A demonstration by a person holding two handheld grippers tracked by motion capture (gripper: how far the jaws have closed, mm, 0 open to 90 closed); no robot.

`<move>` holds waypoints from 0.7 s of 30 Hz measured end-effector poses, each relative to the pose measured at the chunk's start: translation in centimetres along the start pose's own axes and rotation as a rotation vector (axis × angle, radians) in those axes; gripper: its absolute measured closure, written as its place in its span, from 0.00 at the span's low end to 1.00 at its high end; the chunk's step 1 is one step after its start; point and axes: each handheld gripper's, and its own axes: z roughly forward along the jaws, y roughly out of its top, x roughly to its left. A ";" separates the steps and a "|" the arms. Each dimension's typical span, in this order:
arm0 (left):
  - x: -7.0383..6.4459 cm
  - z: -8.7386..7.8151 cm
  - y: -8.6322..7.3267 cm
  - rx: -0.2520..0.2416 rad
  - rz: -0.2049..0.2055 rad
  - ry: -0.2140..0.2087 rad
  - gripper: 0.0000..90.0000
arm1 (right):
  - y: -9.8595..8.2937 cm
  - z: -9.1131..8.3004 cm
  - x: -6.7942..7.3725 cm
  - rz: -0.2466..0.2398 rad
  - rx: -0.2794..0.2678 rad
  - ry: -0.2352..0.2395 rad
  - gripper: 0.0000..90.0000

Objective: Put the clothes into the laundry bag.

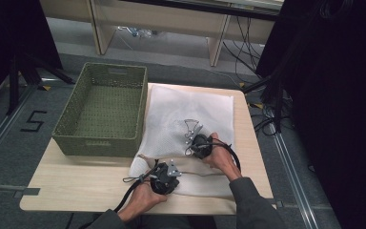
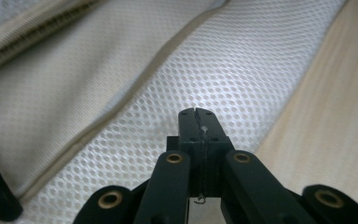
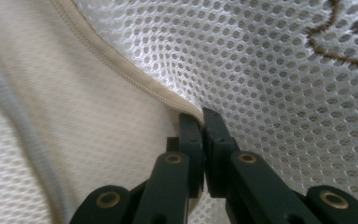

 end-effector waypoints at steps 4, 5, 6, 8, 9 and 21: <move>-0.2 0.0 -0.2 -0.012 -0.003 0.009 0.99 | 0.1 0.0 -0.1 0.008 0.004 0.006 0.98; -0.2 0.0 -0.2 -0.016 -0.005 0.012 0.99 | 0.0 0.0 -0.2 0.003 -0.005 0.004 0.98; -0.3 0.0 -0.2 -0.018 0.000 0.018 0.99 | 0.0 -0.2 -0.1 0.009 -0.007 0.012 0.98; -0.5 0.0 -0.3 -0.024 0.002 0.027 0.99 | -0.2 -0.6 0.2 0.002 -0.014 0.016 0.98; -0.5 0.0 -0.4 -0.030 0.000 0.032 0.99 | -0.2 -0.8 0.3 -0.001 -0.013 0.020 0.98; -0.7 0.1 -0.4 -0.036 -0.008 0.042 0.99 | -1.5 -2.4 3.5 -0.087 -0.005 0.079 0.98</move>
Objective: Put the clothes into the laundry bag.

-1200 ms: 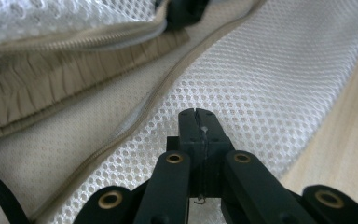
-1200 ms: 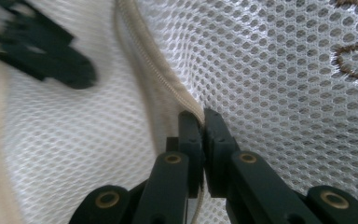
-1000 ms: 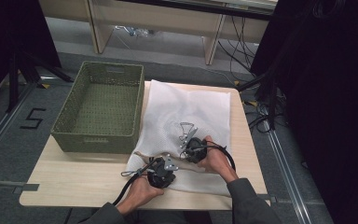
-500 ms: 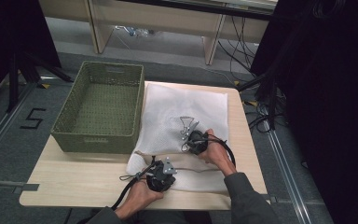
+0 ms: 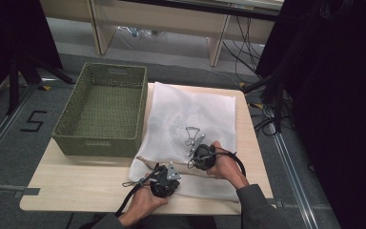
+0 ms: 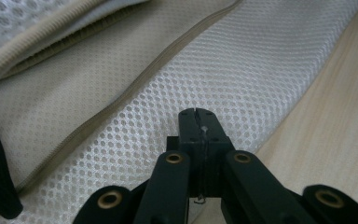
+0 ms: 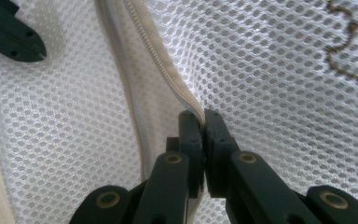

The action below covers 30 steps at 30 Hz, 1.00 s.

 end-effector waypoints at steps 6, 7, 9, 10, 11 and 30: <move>0.0 0.0 -0.1 -0.003 -0.007 0.003 0.99 | 0.0 0.9 0.4 0.009 0.028 0.015 0.98; 0.0 -0.1 -0.1 -0.001 -0.011 -0.003 0.99 | 0.0 1.1 0.4 0.004 0.031 0.021 0.98; 0.0 -0.1 -0.1 -0.001 -0.006 -0.010 0.97 | -0.1 1.3 0.3 0.011 0.026 0.018 0.98; 0.1 -0.2 0.0 -0.004 -0.005 -0.013 0.95 | -0.2 1.3 0.2 0.015 0.026 0.022 0.97; 0.1 -0.4 0.0 -0.013 -0.003 -0.014 0.93 | -0.2 1.3 0.2 0.009 0.025 0.023 0.97; 6.1 -9.9 -4.2 -0.056 -0.129 0.099 0.78 | -1.4 0.4 0.2 0.010 0.021 0.023 0.97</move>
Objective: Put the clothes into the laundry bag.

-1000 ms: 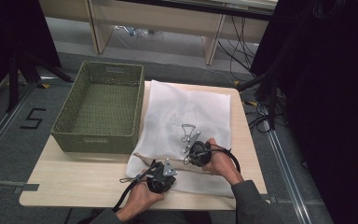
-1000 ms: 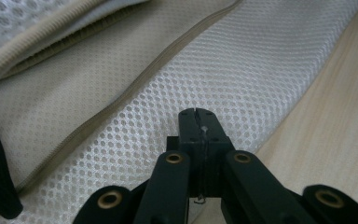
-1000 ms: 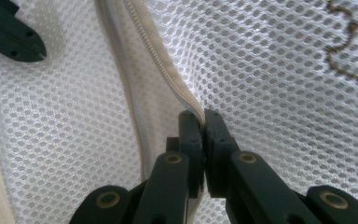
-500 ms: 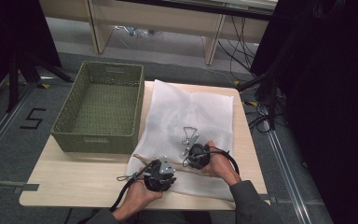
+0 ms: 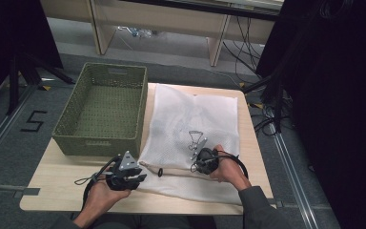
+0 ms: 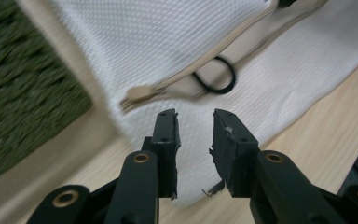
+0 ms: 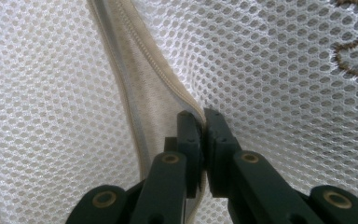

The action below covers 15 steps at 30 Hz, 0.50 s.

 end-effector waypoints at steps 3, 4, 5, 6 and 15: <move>0.2 -0.1 -0.1 -0.007 -0.018 -0.012 0.78 | -0.2 -0.3 0.0 0.008 -0.012 -0.002 0.96; 0.1 -0.1 0.0 -0.004 -0.016 -0.021 0.78 | -0.3 -0.5 0.0 0.012 -0.018 0.002 0.96; -0.3 0.2 0.2 -0.001 -0.009 -0.038 0.79 | -0.3 -0.6 0.0 0.013 -0.019 -0.001 0.96; -0.5 0.5 0.3 0.002 0.000 -0.048 0.78 | -0.3 -0.7 0.0 0.015 -0.021 0.000 0.96; -2.8 6.1 2.5 0.069 0.041 -0.058 0.78 | -0.3 -1.0 0.0 0.016 -0.031 0.008 0.96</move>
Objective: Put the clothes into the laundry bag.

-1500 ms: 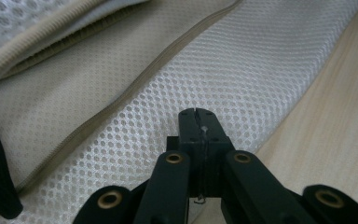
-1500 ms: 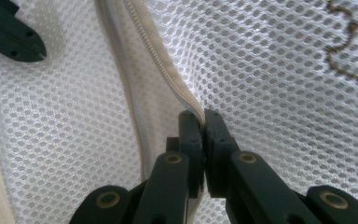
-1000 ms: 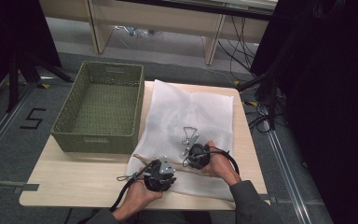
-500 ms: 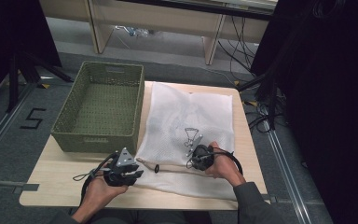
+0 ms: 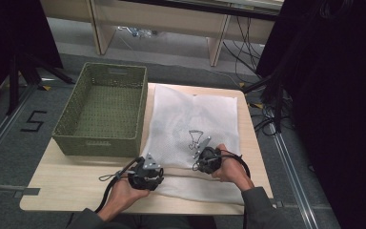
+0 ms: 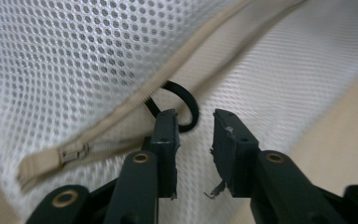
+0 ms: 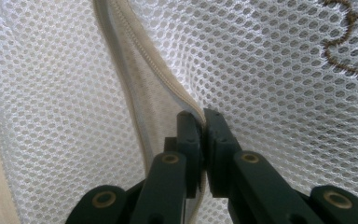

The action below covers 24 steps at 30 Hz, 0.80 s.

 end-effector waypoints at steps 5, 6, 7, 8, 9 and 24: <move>0.4 1.8 1.1 -0.008 -0.028 0.047 0.96 | 0.0 0.0 0.0 0.003 -0.001 0.007 0.96; 0.3 1.9 1.4 -0.017 -0.019 0.056 0.96 | 0.0 0.0 0.0 0.005 -0.005 0.009 0.96; 0.3 2.1 1.7 -0.025 -0.014 0.058 0.96 | 0.0 0.0 0.0 0.011 -0.003 0.009 0.96; 0.2 2.4 2.0 -0.033 -0.014 0.057 0.96 | 0.0 0.0 0.0 0.010 -0.004 0.010 0.96; 0.2 2.8 2.4 -0.046 -0.010 0.070 0.96 | 0.1 0.0 0.0 0.006 -0.004 0.009 0.96; -0.3 1.8 1.3 0.015 0.012 0.050 0.72 | 0.1 -0.3 -0.1 -0.014 -0.009 0.009 0.97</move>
